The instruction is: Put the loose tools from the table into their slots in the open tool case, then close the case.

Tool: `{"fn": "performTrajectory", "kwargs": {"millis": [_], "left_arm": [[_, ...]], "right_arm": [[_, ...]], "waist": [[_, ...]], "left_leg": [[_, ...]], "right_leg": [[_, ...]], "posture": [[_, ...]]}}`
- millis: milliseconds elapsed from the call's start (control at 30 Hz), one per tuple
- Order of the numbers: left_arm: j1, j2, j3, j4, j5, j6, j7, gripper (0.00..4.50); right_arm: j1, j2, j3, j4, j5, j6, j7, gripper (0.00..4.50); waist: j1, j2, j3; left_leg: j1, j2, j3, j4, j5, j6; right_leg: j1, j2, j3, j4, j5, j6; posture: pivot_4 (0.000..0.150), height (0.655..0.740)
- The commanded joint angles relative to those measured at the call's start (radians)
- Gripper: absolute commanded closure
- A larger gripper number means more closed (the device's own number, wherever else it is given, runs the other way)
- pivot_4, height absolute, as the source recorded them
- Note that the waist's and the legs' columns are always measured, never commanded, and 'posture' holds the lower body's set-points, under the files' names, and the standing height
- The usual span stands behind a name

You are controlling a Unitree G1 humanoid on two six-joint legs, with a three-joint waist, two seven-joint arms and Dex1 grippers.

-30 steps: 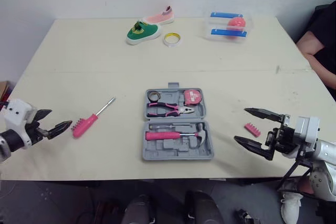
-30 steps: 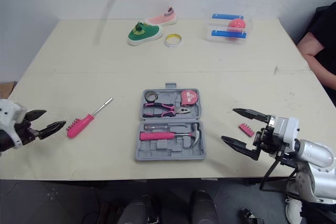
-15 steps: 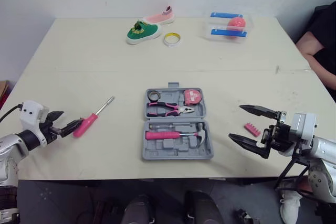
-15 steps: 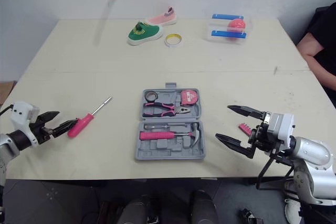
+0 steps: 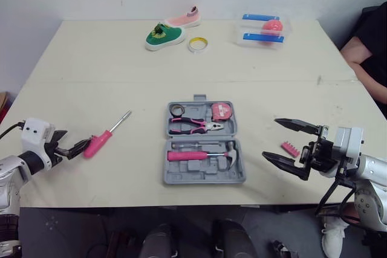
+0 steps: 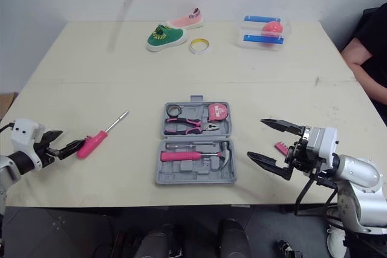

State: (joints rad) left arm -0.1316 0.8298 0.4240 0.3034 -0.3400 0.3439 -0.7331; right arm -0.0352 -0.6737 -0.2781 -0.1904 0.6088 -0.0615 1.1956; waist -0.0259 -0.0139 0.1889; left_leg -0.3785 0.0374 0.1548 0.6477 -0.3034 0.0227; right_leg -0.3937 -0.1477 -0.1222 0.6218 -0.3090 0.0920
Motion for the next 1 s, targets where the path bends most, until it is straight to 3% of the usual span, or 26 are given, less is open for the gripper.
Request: {"fn": "performTrajectory", "kwargs": {"millis": [33, 200, 733, 833, 1000], "left_arm": [[0.013, 0.011, -0.003, 0.015, 0.000, -0.026, -0.043, 0.02], [0.027, 0.003, -0.011, -0.009, -0.034, -0.007, -0.113, 0.02], [0.010, -0.024, -0.052, 0.048, 0.005, -0.063, -0.104, 0.02], [0.011, -0.020, -0.077, 0.060, 0.020, -0.079, -0.118, 0.85], [0.001, -0.019, -0.100, 0.098, 0.029, -0.097, -0.150, 3.07]], "right_arm": [[0.004, 0.003, -0.008, 0.001, 0.005, -0.022, 0.014, 0.00], [0.009, 0.006, -0.012, 0.005, 0.005, -0.028, 0.023, 0.00], [0.005, 0.007, -0.012, 0.018, -0.001, -0.035, 0.025, 0.00], [0.007, 0.008, -0.010, 0.022, -0.002, -0.040, 0.025, 0.00], [0.008, 0.013, -0.005, 0.023, -0.004, -0.044, 0.023, 0.00]], "waist": [[0.000, 0.000, 0.000], [-0.001, 0.000, 0.000], [0.001, 0.000, 0.000], [0.003, 0.000, 0.000], [0.004, 0.000, 0.000]], "left_leg": [[0.000, 0.000, 0.000, 0.000, 0.000, 0.000], [0.000, 0.000, 0.000, 0.000, 0.000, 0.000], [0.001, 0.000, 0.000, 0.000, 0.000, 0.000], [0.001, 0.000, 0.000, 0.000, 0.000, 0.000], [0.001, 0.000, 0.000, 0.000, 0.000, 0.000]], "right_leg": [[0.000, 0.000, 0.000, 0.000, 0.000, 0.000], [0.000, 0.000, 0.000, 0.000, 0.000, 0.000], [0.000, 0.000, 0.000, 0.002, 0.000, 0.000], [0.000, -0.001, 0.000, 0.002, 0.000, 0.000], [0.001, -0.001, 0.000, 0.002, 0.000, 0.000]], "posture": [[0.150, 0.7400], [0.150, 0.7400], [0.150, 0.7400], [0.150, 0.7400], [0.150, 0.7400]]}}
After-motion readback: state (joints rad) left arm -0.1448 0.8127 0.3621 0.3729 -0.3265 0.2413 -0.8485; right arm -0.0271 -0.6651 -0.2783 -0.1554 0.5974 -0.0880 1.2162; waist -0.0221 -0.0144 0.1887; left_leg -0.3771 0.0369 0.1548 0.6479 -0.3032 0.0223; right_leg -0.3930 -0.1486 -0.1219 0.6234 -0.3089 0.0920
